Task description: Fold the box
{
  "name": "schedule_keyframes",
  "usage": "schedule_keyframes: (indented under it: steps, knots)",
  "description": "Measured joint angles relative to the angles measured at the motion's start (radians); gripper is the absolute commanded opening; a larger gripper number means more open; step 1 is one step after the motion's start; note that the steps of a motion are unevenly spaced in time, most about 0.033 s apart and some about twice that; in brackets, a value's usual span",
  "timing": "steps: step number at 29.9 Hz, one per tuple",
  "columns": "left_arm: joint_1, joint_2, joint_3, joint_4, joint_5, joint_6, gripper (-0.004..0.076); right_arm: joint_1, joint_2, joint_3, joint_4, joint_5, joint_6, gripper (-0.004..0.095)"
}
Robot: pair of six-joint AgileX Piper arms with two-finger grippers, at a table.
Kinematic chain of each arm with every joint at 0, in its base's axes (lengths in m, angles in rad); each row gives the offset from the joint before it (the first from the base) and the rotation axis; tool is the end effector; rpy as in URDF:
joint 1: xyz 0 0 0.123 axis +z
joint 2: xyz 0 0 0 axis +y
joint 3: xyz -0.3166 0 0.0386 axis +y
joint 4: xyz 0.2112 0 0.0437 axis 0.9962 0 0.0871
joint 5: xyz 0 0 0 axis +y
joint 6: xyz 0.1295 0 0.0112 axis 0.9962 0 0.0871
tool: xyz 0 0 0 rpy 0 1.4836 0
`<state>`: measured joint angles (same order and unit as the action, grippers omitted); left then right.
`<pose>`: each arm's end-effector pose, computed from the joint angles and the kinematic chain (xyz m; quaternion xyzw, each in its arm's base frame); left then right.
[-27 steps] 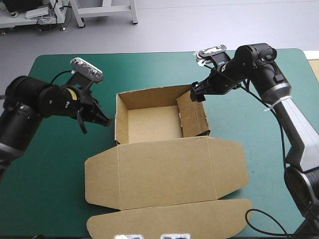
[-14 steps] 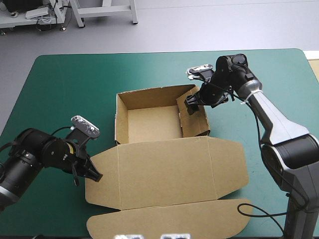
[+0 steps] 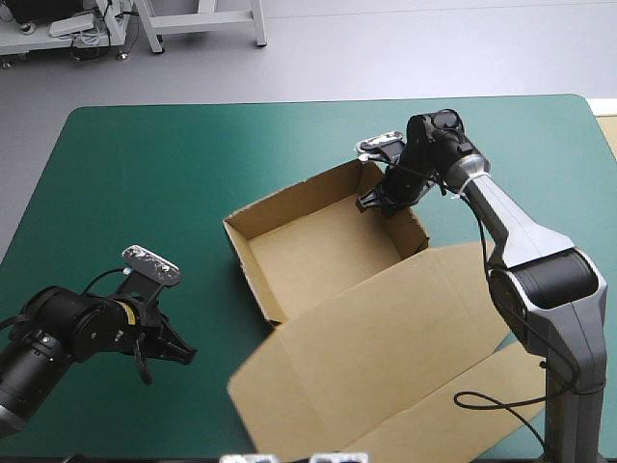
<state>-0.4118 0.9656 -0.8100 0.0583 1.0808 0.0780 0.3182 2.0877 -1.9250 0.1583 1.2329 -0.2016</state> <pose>0.1128 -0.0420 0.2973 0.2448 0.9463 -0.0071 0.2109 0.4111 0.1558 0.2640 -0.2383 0.9593 0.0849 0.1257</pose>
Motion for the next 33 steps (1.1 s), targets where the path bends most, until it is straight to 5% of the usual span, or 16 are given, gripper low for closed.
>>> schedule_keyframes:
  steps: [5,15,25,30,33]
  knots:
    - [0.0,0.0,0.0,0.025,0.008,-0.002,-0.0009,-0.054,0.0,-0.115,-0.077,0.014,-0.012,-0.0018]
    - [0.0,0.0,0.0,0.058,0.019,-0.002,-0.0009,-0.414,0.0,-0.202,-0.168,0.008,0.016,-0.0018]
    - [0.0,0.0,0.0,0.085,-0.017,-0.003,-0.0009,-0.726,0.0,-0.202,-0.061,0.01,0.012,-0.0003]
    - [0.0,0.0,0.0,0.088,-0.049,-0.003,-0.0009,-0.769,0.0,-0.202,-0.032,0.01,-0.038,0.0249]
    - [0.0,0.0,0.0,0.088,-0.052,-0.003,-0.0009,-0.77,0.0,-0.202,-0.021,0.008,-0.046,0.0562]
